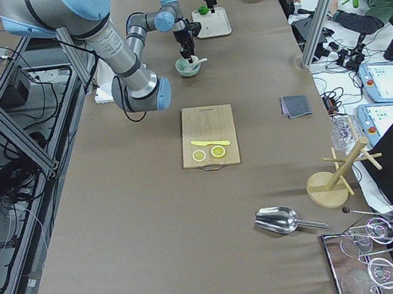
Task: Put spoon and bun in bowl
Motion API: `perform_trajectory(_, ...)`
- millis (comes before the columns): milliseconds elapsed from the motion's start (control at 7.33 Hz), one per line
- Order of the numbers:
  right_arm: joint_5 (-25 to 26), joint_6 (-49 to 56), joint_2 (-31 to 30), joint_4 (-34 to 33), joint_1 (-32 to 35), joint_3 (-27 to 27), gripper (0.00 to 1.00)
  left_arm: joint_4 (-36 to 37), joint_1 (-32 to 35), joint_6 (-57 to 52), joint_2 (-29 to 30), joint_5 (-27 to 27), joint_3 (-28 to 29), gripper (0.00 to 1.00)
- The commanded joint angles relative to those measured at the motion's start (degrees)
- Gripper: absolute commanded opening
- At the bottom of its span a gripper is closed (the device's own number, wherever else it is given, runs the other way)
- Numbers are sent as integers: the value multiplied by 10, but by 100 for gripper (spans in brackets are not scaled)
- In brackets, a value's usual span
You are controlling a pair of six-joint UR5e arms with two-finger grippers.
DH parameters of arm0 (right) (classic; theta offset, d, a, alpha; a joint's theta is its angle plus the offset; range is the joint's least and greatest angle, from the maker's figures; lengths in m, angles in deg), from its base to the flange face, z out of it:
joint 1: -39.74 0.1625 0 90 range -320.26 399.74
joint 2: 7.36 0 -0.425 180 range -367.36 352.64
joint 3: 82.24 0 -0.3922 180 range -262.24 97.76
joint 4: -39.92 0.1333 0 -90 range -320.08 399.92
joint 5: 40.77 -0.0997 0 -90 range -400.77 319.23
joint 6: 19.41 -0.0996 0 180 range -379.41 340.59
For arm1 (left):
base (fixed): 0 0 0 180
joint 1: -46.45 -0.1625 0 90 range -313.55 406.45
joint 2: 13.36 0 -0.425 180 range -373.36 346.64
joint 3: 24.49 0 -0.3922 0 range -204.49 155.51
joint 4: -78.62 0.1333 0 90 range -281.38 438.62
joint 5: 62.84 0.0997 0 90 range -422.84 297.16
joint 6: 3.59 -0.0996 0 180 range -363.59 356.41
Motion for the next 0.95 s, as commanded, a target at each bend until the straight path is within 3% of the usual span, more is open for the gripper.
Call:
perform_trajectory(0,1,22,-1,-2,2,-15,100,-18,-1,31,1,0,13,97)
perform_trajectory(136,-2,50,-4,-2,19,-18,100,-31,-1,26,1,0,23,98)
perform_trajectory(409,-80,163,-30,4,111,-34,100,-23,2,3,-9,-1,28,100)
perform_trajectory(545,-119,250,-70,6,164,-60,100,4,30,-84,-20,-19,26,100)
perform_trajectory(818,-212,453,-167,8,278,-118,100,108,134,-234,-21,-121,22,100)
